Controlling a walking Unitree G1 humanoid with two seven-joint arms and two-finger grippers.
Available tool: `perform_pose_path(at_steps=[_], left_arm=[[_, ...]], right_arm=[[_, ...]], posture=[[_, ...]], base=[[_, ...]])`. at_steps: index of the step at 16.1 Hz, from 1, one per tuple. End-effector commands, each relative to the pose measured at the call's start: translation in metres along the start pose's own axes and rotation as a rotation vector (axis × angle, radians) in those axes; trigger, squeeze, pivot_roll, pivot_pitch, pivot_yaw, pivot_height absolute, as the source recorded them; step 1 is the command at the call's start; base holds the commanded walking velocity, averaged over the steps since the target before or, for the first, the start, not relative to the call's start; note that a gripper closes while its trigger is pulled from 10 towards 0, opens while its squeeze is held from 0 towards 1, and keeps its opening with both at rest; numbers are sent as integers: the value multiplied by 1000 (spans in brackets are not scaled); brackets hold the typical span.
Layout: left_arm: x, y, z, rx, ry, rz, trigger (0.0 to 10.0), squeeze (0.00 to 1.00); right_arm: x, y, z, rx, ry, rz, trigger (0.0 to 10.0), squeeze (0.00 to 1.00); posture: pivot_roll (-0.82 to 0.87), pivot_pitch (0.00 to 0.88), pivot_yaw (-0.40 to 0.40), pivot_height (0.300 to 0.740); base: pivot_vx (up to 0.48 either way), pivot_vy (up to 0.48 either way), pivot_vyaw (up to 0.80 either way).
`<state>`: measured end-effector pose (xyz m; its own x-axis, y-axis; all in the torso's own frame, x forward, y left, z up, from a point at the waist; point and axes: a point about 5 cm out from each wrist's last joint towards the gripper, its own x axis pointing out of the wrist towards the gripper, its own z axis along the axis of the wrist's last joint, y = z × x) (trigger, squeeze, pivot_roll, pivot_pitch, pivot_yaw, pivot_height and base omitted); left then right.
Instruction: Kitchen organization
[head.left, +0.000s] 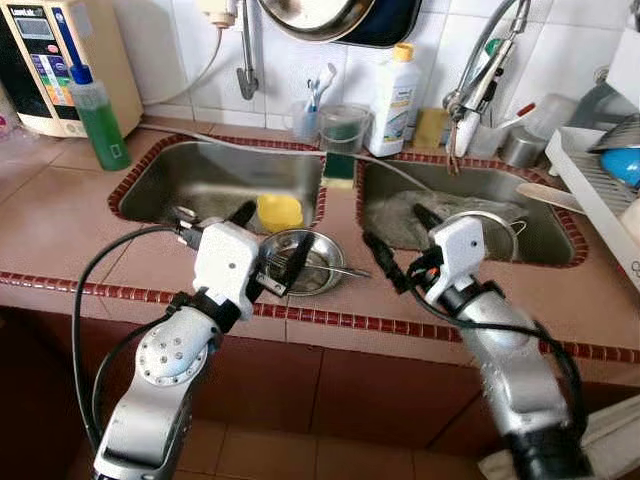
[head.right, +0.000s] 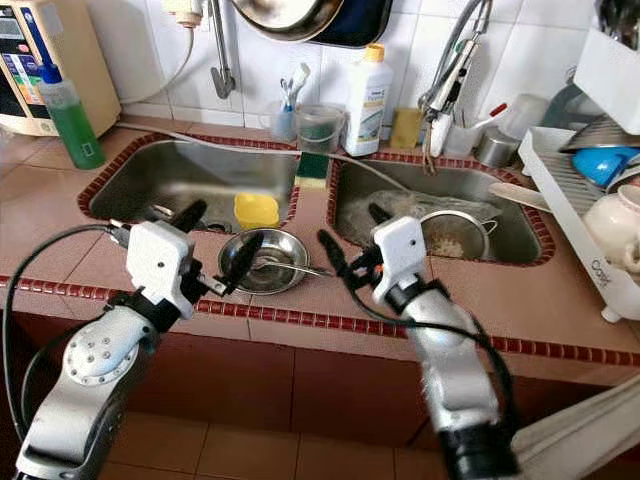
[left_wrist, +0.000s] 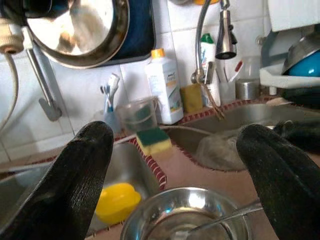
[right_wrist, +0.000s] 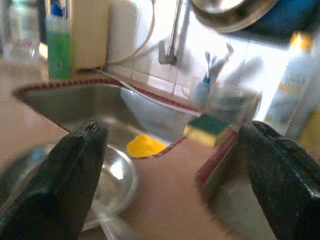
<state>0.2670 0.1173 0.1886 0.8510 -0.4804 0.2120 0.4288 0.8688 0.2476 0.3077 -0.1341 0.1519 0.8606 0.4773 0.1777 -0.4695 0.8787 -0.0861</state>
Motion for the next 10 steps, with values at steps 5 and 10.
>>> perform_pose_path(at_steps=[5,10], left_arm=[[-7,-27,0,62,31,-201,10000,0],[-17,-34,-13,77,89,-239,10000,0]], right_arm=[[-10,18,-26,311,59,-121,10000,0],[-16,21,-41,424,111,-176,10000,0]], posture=[[-31,47,-39,740],[-20,53,-33,740]], base=[[0,0,0],[0,0,0]])
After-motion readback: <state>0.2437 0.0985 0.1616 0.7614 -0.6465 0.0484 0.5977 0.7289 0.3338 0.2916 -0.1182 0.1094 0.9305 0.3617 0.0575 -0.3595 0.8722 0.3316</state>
